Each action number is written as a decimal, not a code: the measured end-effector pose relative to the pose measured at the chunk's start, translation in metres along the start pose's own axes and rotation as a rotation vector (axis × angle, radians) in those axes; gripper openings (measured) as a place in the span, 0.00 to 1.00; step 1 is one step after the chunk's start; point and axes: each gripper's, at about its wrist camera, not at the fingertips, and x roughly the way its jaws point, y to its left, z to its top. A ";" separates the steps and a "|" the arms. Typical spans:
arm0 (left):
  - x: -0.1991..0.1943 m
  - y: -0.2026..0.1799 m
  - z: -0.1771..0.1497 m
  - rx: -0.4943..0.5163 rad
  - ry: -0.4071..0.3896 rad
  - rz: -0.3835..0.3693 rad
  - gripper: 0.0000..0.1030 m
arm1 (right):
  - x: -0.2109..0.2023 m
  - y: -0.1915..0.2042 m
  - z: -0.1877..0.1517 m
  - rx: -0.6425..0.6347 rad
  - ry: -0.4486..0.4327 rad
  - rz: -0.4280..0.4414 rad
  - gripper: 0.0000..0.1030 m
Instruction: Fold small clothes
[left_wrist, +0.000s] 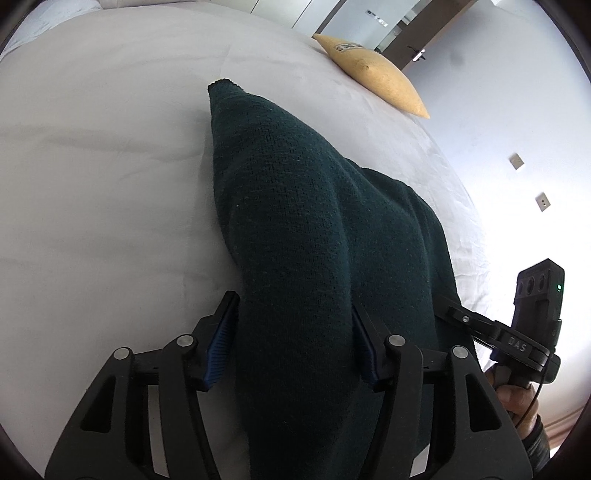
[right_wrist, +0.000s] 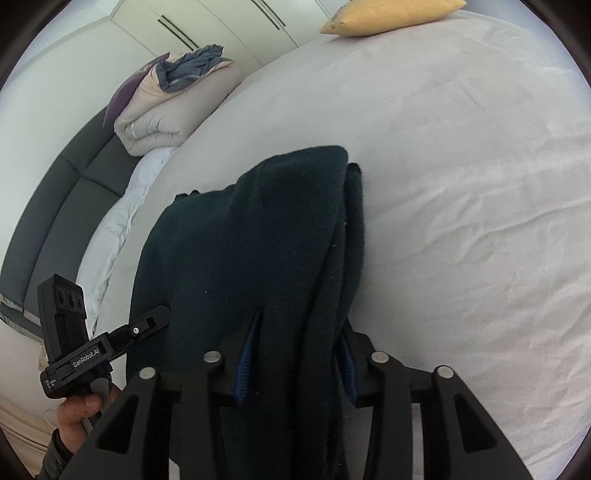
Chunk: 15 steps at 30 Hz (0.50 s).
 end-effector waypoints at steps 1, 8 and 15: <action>-0.002 -0.001 0.000 0.001 -0.003 0.006 0.56 | -0.006 -0.003 -0.002 0.012 -0.012 -0.006 0.50; -0.048 -0.012 -0.011 0.013 -0.087 0.062 0.56 | -0.040 -0.013 -0.014 0.040 -0.072 -0.092 0.57; -0.132 -0.035 -0.040 0.102 -0.312 0.153 0.67 | -0.072 -0.006 -0.036 0.052 -0.147 -0.214 0.57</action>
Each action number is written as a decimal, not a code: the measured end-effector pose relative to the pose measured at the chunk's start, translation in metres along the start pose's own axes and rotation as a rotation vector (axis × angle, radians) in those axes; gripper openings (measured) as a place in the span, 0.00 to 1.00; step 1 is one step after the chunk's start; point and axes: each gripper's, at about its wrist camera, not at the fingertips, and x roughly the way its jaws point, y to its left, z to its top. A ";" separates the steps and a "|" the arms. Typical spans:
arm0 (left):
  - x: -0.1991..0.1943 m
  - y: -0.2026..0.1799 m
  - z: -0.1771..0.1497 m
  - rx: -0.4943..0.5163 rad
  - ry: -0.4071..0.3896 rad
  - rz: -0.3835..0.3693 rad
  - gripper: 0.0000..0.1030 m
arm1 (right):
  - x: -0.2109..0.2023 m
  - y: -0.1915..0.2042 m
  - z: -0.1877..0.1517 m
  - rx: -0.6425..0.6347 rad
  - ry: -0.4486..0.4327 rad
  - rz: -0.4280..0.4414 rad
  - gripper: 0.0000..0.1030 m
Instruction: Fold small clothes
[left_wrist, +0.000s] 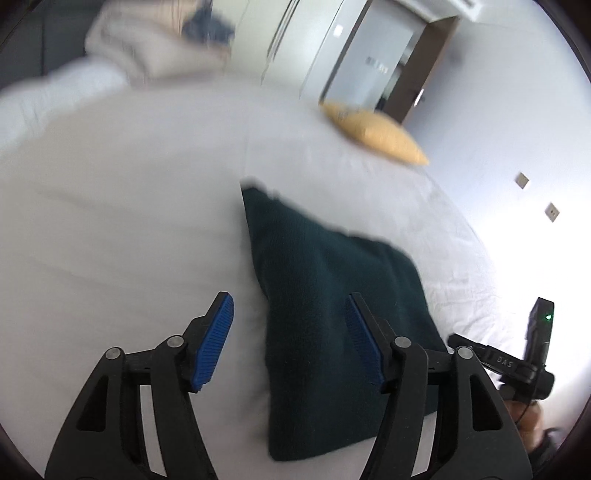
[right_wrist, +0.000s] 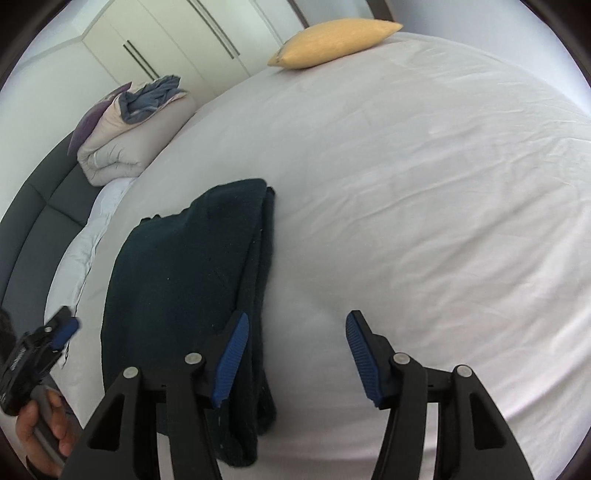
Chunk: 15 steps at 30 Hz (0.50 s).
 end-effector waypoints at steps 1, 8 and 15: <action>-0.019 -0.008 -0.002 0.045 -0.062 0.038 0.72 | -0.011 -0.001 -0.003 -0.007 -0.028 0.002 0.57; -0.126 -0.073 -0.025 0.321 -0.449 0.260 1.00 | -0.107 0.043 -0.011 -0.159 -0.357 -0.009 0.94; -0.173 -0.101 -0.034 0.296 -0.417 0.285 1.00 | -0.191 0.088 -0.027 -0.330 -0.623 -0.069 1.00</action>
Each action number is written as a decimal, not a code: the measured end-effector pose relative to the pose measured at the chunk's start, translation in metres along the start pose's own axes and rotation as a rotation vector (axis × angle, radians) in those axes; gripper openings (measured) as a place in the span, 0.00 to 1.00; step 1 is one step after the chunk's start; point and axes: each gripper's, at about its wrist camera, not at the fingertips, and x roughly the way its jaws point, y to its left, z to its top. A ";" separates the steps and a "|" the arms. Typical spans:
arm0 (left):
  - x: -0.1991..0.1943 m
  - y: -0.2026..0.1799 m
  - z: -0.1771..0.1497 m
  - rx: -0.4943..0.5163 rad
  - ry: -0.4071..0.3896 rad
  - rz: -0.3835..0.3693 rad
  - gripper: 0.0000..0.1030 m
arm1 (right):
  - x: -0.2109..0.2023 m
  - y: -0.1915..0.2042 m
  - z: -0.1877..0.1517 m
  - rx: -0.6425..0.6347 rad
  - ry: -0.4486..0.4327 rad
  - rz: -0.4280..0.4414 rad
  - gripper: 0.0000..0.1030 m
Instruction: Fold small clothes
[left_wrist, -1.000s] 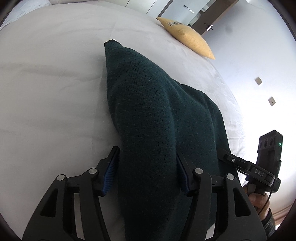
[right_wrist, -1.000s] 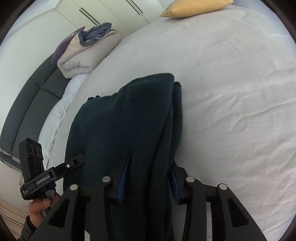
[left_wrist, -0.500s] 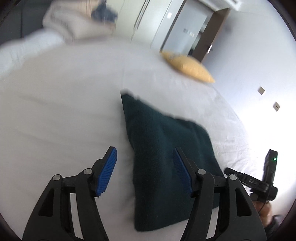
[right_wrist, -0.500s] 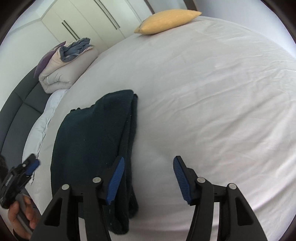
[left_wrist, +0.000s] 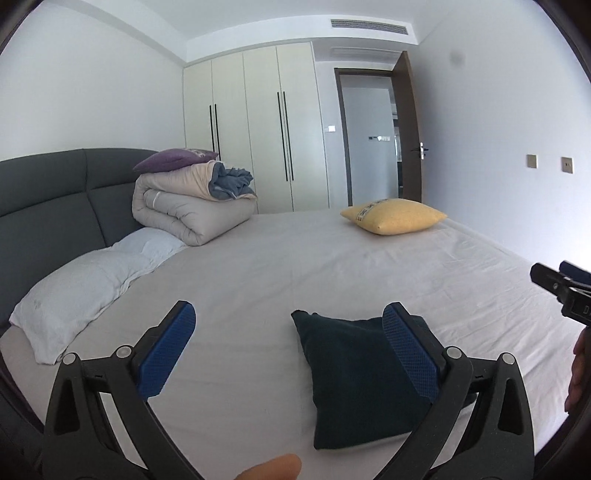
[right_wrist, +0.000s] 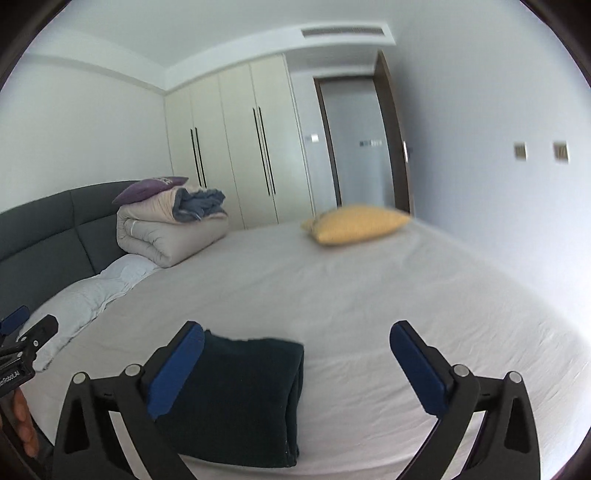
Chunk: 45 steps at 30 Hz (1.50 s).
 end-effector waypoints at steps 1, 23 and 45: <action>-0.003 0.003 0.002 -0.010 0.006 -0.006 1.00 | -0.008 0.003 0.005 -0.014 -0.017 0.007 1.00; 0.035 0.015 -0.073 -0.125 0.380 -0.051 1.00 | -0.009 0.021 -0.042 -0.003 0.313 -0.045 1.00; 0.049 0.012 -0.089 -0.128 0.421 -0.056 1.00 | -0.004 0.041 -0.067 -0.045 0.396 -0.019 1.00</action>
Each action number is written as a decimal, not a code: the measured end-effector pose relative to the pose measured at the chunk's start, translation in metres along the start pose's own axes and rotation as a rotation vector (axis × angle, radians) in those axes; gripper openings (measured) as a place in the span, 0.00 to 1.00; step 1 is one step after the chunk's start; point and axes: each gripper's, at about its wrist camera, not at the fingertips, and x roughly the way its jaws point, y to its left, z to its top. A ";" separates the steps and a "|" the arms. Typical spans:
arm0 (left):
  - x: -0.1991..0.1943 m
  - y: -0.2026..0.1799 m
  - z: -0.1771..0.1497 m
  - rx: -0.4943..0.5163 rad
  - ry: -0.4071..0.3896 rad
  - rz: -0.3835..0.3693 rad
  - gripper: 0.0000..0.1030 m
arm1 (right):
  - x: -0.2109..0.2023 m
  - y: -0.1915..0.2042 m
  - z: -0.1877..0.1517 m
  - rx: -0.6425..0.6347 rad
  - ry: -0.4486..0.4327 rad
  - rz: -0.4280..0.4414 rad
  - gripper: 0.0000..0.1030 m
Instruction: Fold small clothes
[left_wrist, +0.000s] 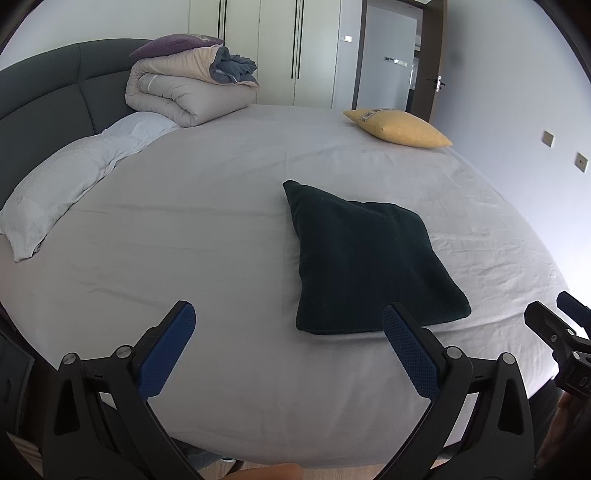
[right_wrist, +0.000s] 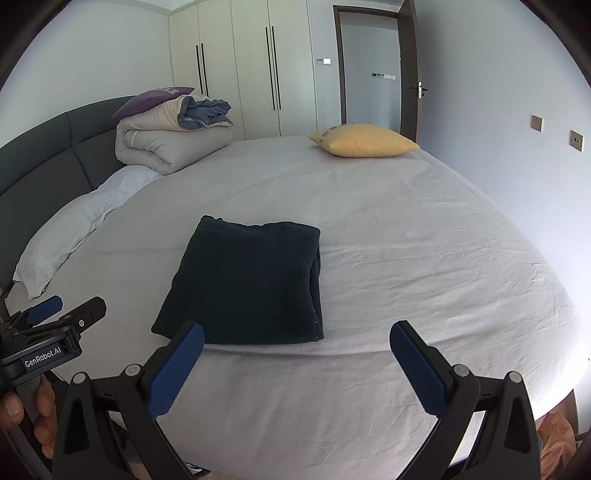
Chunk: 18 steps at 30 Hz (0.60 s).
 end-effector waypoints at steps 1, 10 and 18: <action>-0.001 0.000 0.000 -0.001 0.000 0.001 1.00 | 0.000 0.000 0.000 -0.001 -0.002 -0.001 1.00; 0.000 -0.002 0.000 0.004 0.001 0.000 1.00 | 0.000 0.001 -0.003 -0.001 -0.004 -0.002 1.00; 0.003 -0.002 -0.002 0.004 0.005 0.004 1.00 | 0.000 0.000 -0.003 0.000 0.000 -0.001 1.00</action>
